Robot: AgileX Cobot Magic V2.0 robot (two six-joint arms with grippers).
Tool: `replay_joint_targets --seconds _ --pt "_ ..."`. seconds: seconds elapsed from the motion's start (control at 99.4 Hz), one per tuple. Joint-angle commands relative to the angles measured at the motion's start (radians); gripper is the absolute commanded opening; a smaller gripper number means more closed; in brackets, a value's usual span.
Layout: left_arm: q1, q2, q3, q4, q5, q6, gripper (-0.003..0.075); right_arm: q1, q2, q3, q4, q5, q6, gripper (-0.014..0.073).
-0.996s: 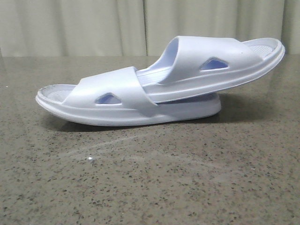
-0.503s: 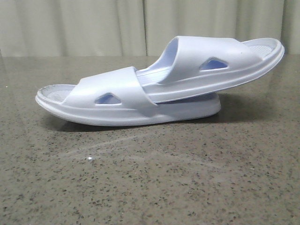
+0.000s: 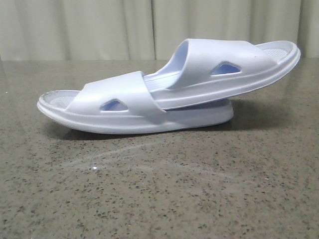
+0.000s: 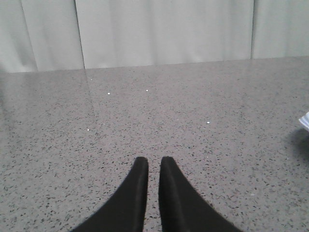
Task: Insert blue slippers together front up
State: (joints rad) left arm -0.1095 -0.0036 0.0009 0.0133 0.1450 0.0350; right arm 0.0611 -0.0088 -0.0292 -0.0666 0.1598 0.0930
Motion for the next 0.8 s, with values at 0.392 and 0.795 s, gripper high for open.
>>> replay_joint_targets --seconds 0.392,0.795 --pt "0.000 -0.030 0.010 -0.006 -0.072 -0.009 0.0016 -0.009 -0.020 0.060 0.017 -0.177 0.006 -0.0107" --pt "0.000 -0.030 0.010 -0.006 -0.072 -0.009 0.0016 -0.009 -0.020 0.060 0.017 -0.177 0.006 -0.0107"
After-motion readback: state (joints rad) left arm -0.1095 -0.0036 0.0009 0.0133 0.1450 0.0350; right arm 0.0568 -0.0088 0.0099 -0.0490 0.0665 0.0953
